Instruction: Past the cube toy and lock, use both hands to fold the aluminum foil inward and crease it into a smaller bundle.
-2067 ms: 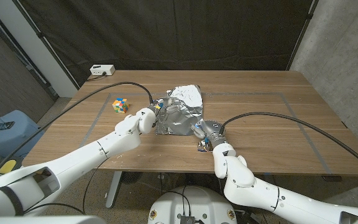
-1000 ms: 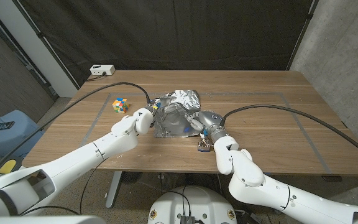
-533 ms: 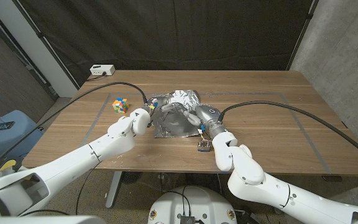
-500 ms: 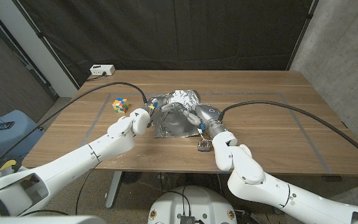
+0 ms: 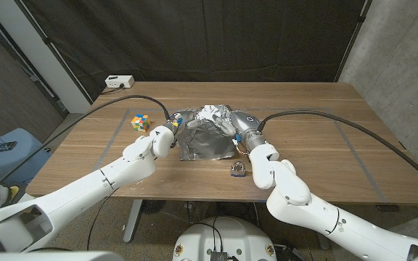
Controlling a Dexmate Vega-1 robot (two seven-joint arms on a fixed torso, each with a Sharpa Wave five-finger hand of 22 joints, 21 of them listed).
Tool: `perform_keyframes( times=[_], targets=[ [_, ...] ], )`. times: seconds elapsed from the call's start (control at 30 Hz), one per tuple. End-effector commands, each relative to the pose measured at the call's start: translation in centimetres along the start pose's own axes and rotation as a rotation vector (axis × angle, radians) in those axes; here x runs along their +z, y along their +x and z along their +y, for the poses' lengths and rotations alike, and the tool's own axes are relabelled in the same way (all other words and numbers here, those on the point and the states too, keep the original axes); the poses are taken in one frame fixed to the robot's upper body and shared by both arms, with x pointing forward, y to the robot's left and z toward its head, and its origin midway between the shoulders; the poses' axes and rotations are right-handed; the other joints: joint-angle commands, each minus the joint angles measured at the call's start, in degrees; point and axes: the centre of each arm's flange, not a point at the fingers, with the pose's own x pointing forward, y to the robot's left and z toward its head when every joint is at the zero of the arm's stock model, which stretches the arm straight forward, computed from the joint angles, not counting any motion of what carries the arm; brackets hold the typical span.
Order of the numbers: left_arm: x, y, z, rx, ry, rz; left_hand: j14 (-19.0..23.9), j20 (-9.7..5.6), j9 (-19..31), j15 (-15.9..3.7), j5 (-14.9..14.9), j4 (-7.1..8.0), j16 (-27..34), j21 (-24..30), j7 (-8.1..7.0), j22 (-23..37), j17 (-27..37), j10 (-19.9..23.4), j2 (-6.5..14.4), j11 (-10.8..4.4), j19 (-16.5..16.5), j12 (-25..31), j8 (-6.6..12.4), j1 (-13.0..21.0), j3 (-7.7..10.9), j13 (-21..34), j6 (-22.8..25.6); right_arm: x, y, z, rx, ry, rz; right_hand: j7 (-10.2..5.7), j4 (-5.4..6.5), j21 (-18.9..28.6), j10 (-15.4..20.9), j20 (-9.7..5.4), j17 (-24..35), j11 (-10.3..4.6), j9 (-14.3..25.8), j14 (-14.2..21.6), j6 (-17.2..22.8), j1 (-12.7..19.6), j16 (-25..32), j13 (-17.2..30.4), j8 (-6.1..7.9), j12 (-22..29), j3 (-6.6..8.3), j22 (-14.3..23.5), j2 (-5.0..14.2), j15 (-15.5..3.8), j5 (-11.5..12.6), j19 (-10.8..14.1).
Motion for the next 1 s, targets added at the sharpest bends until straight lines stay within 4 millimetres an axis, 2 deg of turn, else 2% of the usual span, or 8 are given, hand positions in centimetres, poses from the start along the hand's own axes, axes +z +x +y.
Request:
perform_keyframes(
  times=[0.03,0.37,0.8,0.87,1.0],
  targets=[
    [0.3,-0.4,0.6,0.021,-0.015,-0.007,0.3,0.16,0.1,0.11,0.1,-0.15,0.1,0.3,0.12,0.0,0.1,0.1,-0.1,0.05,0.5,-0.1,0.06,0.4,0.34,0.1,0.5,-1.1,1.2,-1.7,-0.051,0.011,0.029,0.04,-0.17,0.2,-0.1,-0.2,0.2,0.26,0.2,0.5,-0.1,0.7,0.0,0.0,-0.09,-0.1,0.21,-0.1,-0.11,0.18,0.0,0.4],
    [0.1,-0.6,0.7,0.019,-0.036,-0.006,0.3,0.2,0.1,0.18,0.2,-0.23,0.1,0.3,0.15,0.0,0.1,0.2,0.1,0.0,0.5,0.0,0.06,0.5,0.47,0.1,0.6,-2.0,2.9,-2.7,-0.08,0.012,0.056,0.19,-0.21,0.2,0.1,-0.56,0.3,-0.18,0.2,0.8,0.1,0.6,0.0,0.0,-0.03,0.0,0.3,-0.1,-0.13,-0.15,-0.1,0.8],
    [0.3,-0.3,1.6,0.027,-0.074,-0.028,0.4,0.25,0.1,0.22,0.3,-0.37,0.1,0.3,0.23,0.0,0.1,0.1,0.2,-0.05,0.5,0.0,0.05,0.7,0.63,0.1,0.7,-3.1,5.1,-3.9,-0.093,0.042,0.09,0.27,-0.2,0.2,-0.1,-1.15,0.3,-0.13,0.2,0.7,0.1,0.5,-0.1,0.0,-0.04,-0.1,0.42,-0.1,-0.03,-0.26,-0.1,1.4],
    [0.4,-0.4,1.7,0.03,-0.078,-0.027,0.4,0.24,0.1,0.2,0.3,-0.4,0.1,0.3,0.29,0.0,0.1,0.1,0.3,0.0,0.5,-0.1,0.1,0.8,0.66,0.1,0.8,-3.3,5.3,-4.0,-0.094,0.044,0.091,0.28,-0.2,0.2,0.0,-1.16,0.4,0.25,0.2,0.7,0.1,0.5,-0.1,0.0,-0.07,0.0,0.46,-0.1,0.0,-0.27,-0.1,1.5],
    [0.4,-0.5,2.0,0.039,-0.097,-0.028,0.5,0.23,0.1,0.28,0.3,-0.46,0.1,0.3,0.26,0.0,0.1,0.3,0.3,0.01,0.5,0.0,0.2,0.9,0.71,0.1,1.1,-3.9,5.7,-4.4,-0.098,0.053,0.099,0.31,-0.22,0.2,-0.1,-1.25,0.4,-0.04,0.2,0.7,0.1,0.5,-0.1,0.0,-0.07,-0.1,0.51,-0.1,0.01,-0.29,-0.1,1.5]
  ],
)
